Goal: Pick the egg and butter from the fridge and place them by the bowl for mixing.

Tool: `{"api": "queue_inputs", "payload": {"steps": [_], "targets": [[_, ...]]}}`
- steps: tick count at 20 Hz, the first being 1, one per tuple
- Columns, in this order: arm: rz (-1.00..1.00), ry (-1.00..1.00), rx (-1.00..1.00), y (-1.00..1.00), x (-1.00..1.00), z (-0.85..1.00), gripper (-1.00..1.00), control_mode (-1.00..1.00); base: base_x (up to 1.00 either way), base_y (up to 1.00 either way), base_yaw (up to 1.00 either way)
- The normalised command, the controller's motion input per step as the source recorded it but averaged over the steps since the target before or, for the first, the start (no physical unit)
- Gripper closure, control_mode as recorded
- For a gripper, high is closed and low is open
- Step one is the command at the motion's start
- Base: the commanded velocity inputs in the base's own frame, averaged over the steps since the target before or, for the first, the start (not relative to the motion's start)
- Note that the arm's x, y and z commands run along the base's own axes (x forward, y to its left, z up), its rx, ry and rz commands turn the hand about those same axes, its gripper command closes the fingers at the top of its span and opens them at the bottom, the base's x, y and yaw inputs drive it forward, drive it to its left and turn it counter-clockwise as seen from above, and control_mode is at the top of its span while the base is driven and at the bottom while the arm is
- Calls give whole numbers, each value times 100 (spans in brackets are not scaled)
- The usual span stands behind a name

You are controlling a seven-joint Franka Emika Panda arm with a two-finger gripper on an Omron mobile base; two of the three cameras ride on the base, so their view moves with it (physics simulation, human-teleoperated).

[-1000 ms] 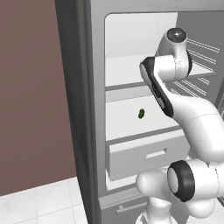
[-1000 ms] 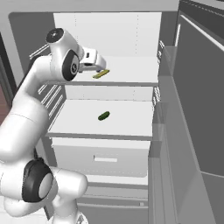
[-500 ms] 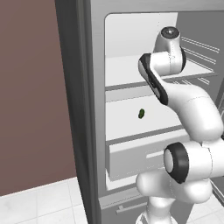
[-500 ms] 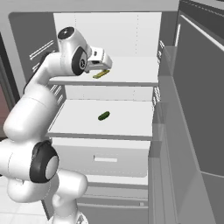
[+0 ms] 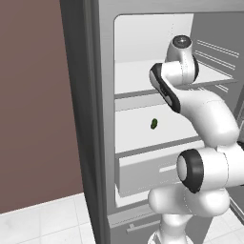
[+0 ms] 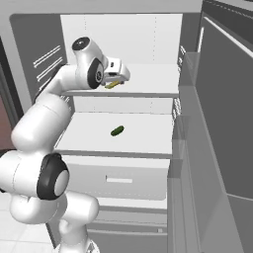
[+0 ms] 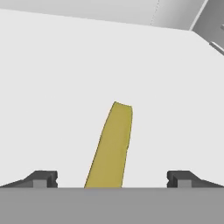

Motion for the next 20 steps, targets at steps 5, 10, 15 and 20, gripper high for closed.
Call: {"api": "queue_inputs", "payload": {"steps": [5,10,15,20], "targets": [[0,0,0,0,31,-6,-100,-100,0,0,0],[0,0,0,-1,17,-13,-100,-100,0,0,0],[0,0,0,0,15,-17,-100,-100,0,0,0],[0,0,0,-6,7,-23,-100,-100,0,0,0]]}}
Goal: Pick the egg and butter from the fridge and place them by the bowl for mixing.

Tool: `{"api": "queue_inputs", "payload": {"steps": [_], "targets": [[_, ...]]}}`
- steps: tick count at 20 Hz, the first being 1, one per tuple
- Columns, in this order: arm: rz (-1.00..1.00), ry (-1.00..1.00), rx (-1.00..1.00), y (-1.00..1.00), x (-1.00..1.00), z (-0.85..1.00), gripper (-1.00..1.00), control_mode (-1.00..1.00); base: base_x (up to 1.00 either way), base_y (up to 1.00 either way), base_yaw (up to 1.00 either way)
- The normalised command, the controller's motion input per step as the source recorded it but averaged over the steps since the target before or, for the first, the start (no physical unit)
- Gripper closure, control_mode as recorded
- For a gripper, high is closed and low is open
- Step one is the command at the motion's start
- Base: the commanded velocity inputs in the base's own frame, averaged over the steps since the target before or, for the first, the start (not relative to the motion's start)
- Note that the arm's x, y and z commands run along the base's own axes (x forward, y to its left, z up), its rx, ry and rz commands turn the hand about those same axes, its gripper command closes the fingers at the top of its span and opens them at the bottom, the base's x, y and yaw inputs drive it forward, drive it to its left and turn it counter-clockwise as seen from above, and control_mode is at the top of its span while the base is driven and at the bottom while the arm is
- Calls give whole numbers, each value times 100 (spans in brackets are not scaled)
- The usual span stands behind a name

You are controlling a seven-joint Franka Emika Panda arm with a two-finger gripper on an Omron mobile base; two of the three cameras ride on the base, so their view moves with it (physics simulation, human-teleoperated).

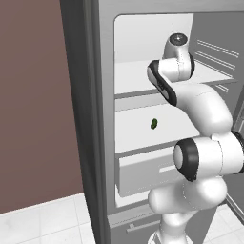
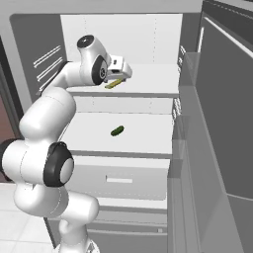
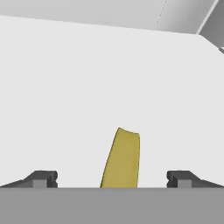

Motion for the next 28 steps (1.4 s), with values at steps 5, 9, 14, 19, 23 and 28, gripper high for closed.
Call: {"api": "queue_inputs", "payload": {"steps": [5,9,14,19,23,28], "targets": [[-6,0,3,-10,0,-25,-100,-100,0,0,0],[-12,0,7,-6,1,-26,-100,-100,0,0,0],[-11,0,12,-3,13,-28,-100,-100,0,0,0],[0,0,6,-2,34,-28,-100,-100,0,0,0],[0,1,2,-2,33,-30,-100,-100,0,0,0],[0,8,0,-1,15,-42,-100,-100,0,0,0]]}}
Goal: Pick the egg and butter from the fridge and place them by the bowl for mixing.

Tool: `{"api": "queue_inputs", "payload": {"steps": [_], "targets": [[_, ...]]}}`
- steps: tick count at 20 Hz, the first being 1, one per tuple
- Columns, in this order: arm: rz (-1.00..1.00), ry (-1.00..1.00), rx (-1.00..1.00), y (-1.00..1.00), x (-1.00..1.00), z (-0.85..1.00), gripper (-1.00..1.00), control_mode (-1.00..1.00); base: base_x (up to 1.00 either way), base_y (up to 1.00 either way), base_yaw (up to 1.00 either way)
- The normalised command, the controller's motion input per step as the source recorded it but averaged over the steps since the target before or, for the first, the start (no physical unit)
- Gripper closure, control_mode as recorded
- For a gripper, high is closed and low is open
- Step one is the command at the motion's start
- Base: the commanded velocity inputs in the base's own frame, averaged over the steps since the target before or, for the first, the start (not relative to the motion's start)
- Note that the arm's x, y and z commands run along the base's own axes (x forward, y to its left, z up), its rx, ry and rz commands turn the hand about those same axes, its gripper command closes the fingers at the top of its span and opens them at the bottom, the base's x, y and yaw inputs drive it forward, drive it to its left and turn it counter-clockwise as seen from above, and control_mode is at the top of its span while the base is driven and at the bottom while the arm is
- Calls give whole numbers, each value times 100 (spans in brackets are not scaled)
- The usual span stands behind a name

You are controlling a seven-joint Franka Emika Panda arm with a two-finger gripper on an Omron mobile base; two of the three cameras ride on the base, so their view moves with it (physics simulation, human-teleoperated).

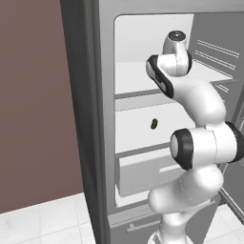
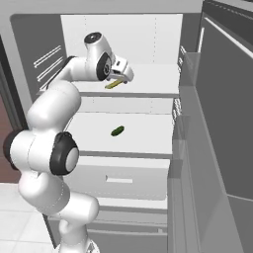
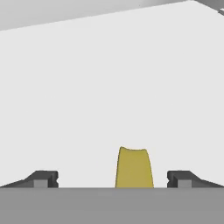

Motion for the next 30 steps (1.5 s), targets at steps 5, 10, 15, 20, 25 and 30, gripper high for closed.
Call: {"api": "queue_inputs", "payload": {"steps": [5,10,15,20,25,30], "targets": [[0,17,0,-3,1,-47,-100,-100,0,0,0],[0,13,0,-5,0,-54,-100,-100,0,0,0],[0,2,0,-2,-5,-60,-100,-100,0,0,0],[0,0,0,-5,-16,-64,-100,-100,0,0,0],[0,-3,0,-5,-17,-65,-100,-100,0,0,0],[0,0,0,0,-12,-66,100,-100,0,0,0]]}}
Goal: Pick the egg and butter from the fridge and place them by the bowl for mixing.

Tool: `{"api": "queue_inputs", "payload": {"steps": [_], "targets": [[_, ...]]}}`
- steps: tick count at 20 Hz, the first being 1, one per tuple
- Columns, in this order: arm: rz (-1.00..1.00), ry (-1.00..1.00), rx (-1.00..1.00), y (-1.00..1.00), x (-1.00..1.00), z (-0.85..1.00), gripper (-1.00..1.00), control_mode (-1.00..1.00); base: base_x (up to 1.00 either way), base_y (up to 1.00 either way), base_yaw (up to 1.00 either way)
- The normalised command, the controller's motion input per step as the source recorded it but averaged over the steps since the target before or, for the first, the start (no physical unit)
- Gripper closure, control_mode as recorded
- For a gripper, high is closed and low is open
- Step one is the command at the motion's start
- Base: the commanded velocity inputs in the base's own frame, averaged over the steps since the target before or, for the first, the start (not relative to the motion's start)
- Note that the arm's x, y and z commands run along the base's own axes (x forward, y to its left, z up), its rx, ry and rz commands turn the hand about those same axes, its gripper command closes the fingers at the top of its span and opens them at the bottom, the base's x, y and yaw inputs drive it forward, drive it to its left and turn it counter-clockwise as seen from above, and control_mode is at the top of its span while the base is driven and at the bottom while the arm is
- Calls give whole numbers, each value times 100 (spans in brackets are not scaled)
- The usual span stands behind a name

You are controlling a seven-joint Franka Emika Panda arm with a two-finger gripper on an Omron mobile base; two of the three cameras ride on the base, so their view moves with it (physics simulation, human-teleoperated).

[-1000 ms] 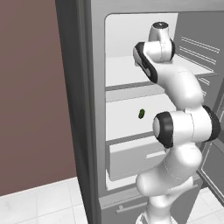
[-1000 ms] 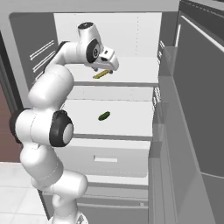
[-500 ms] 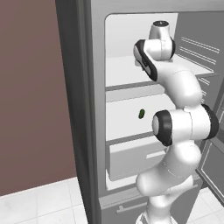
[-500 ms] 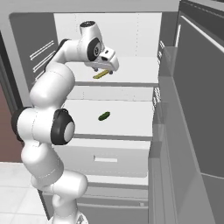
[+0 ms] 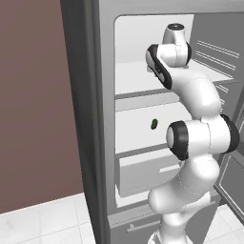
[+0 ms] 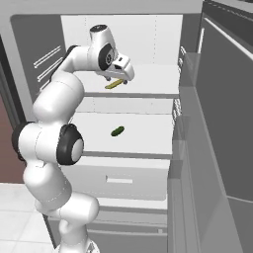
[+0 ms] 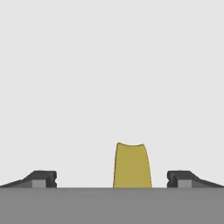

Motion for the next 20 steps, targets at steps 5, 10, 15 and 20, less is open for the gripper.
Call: {"api": "queue_inputs", "payload": {"steps": [5,10,15,20], "targets": [[0,0,0,0,-12,-67,100,-100,0,0,0],[0,0,0,0,-12,-67,100,-100,0,0,0],[0,0,0,0,-21,-67,100,-100,0,0,0],[-1,0,0,0,-20,-50,100,-100,0,0,0]]}}
